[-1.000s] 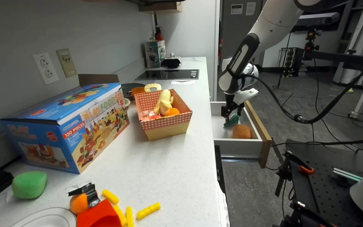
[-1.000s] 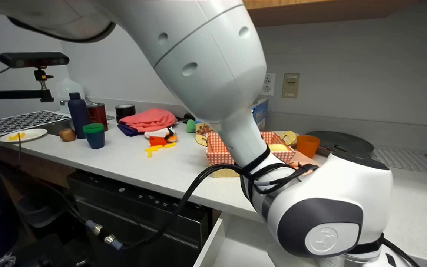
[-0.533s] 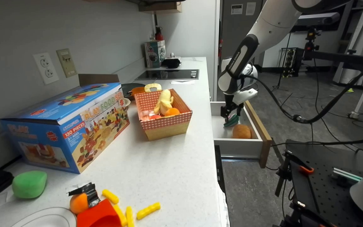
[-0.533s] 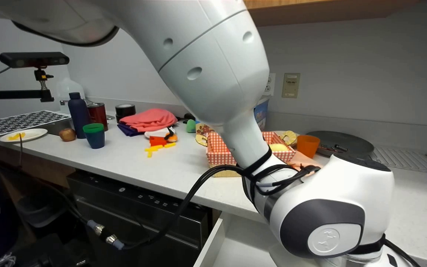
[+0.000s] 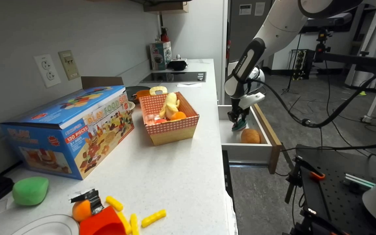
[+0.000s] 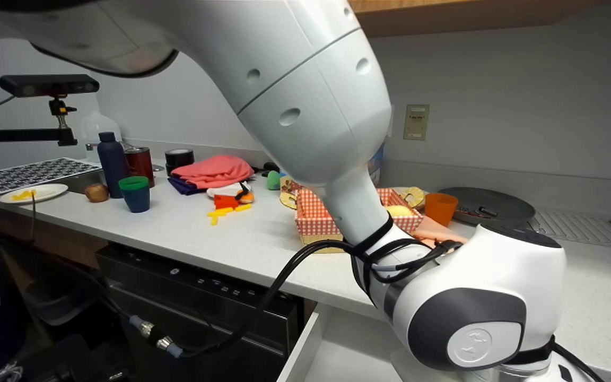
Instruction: Open the drawer, remove the toys inside then close the drawer
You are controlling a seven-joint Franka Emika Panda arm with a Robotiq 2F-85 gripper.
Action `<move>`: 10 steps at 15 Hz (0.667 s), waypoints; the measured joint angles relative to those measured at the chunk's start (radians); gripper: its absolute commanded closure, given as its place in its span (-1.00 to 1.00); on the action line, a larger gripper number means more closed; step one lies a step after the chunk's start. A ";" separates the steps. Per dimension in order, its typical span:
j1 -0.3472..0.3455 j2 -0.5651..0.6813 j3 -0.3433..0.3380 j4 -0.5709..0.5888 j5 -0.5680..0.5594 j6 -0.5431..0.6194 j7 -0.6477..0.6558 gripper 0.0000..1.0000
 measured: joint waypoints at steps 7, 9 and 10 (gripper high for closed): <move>0.001 0.005 -0.005 0.024 -0.001 0.000 0.004 0.94; 0.009 -0.006 -0.023 0.010 -0.011 0.002 0.018 0.98; 0.016 -0.020 -0.036 -0.010 -0.021 0.007 0.026 0.96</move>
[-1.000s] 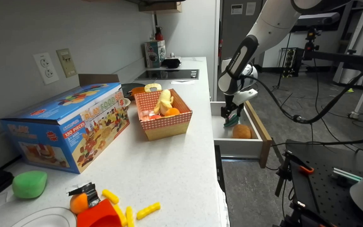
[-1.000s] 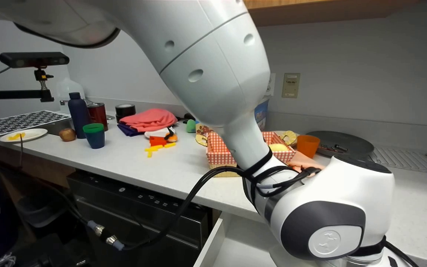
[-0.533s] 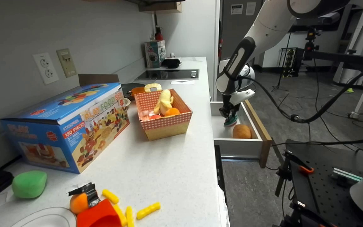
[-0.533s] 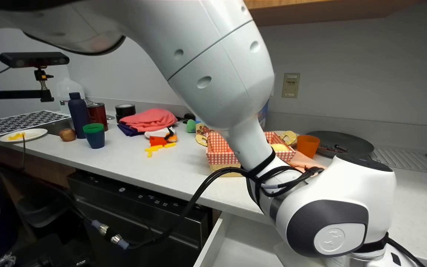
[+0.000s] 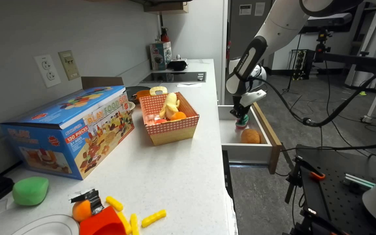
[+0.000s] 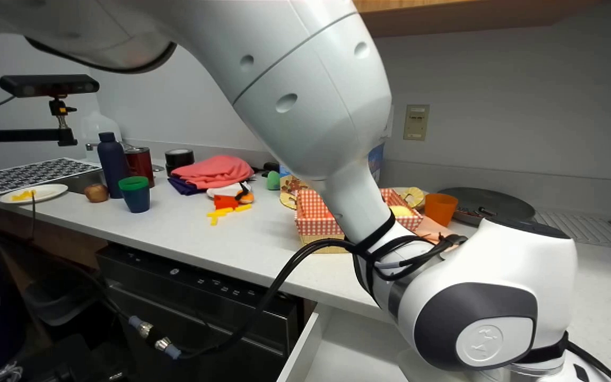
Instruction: Open the drawer, remove the toys inside then close the drawer
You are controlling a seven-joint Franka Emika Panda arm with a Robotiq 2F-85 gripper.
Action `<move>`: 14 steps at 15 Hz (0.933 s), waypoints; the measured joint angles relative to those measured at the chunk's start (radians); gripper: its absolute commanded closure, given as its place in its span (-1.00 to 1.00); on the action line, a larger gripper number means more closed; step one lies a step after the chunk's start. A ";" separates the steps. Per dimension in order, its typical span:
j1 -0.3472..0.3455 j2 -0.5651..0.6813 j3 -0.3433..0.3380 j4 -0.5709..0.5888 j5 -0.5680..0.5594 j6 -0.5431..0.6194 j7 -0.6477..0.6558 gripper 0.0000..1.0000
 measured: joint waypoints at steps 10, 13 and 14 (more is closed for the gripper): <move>0.091 -0.398 -0.068 -0.446 -0.137 0.394 -0.004 0.96; 0.166 -0.536 -0.102 -0.561 -0.248 0.508 0.006 0.96; 0.199 -0.578 -0.123 -0.591 -0.304 0.538 0.016 0.96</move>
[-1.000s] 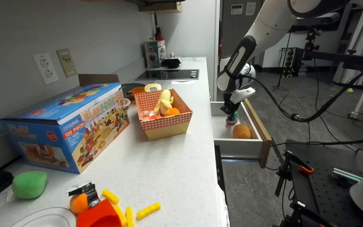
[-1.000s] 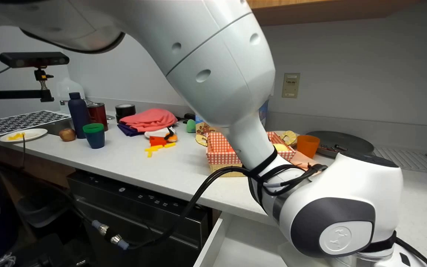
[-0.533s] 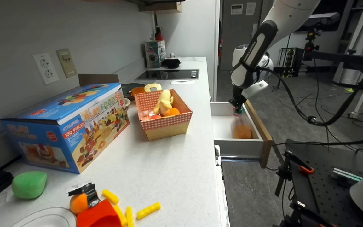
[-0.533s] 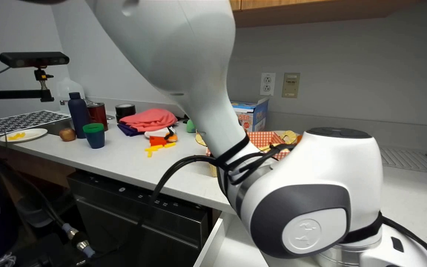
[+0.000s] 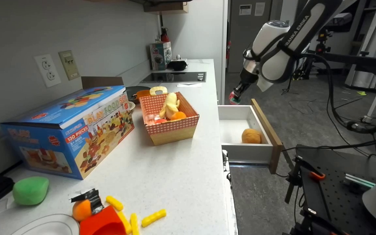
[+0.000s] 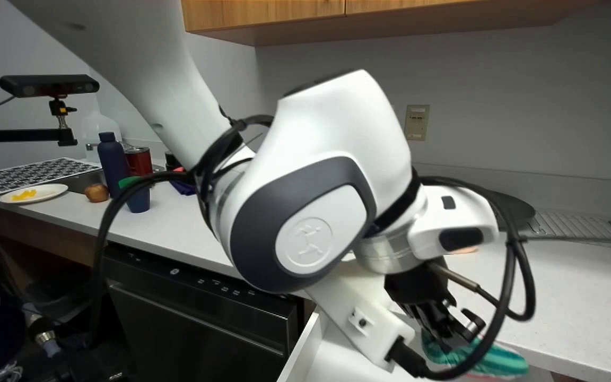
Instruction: Open the drawer, remove the toys inside then close the drawer
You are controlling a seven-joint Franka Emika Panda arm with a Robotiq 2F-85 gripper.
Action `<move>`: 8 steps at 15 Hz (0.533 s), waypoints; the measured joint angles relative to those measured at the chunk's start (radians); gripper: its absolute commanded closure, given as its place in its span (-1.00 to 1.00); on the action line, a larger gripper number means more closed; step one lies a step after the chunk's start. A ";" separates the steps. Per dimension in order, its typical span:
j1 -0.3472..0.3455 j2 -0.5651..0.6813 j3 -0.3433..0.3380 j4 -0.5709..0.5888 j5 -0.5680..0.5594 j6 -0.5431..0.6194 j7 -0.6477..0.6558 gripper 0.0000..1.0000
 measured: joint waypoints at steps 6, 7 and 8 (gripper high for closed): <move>0.066 -0.194 -0.017 -0.087 -0.282 -0.002 0.036 0.83; 0.067 -0.214 -0.010 -0.099 -0.286 -0.012 0.034 0.83; 0.069 -0.226 -0.008 -0.107 -0.286 -0.017 0.032 0.83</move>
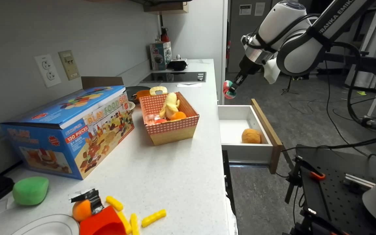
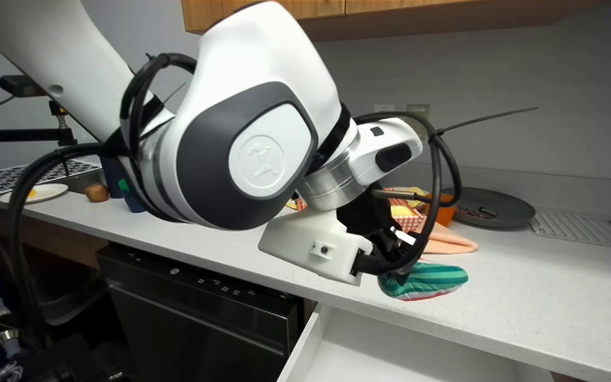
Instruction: Open the drawer, remove the toys inside then close the drawer
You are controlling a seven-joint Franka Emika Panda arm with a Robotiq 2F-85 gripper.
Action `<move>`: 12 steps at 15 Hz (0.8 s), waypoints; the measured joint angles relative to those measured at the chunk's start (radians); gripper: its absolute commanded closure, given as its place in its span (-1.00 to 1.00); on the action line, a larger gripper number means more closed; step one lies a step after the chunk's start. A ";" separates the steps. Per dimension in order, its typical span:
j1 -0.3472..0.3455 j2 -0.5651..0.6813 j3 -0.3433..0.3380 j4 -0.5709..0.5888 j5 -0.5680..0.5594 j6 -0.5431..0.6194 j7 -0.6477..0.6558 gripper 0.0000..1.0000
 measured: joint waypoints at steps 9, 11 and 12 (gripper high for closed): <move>0.011 -0.008 0.048 0.025 -0.005 0.020 -0.004 0.96; 0.046 -0.009 0.099 0.059 -0.006 0.016 -0.008 0.96; 0.072 -0.007 0.125 0.077 -0.006 0.013 -0.011 0.96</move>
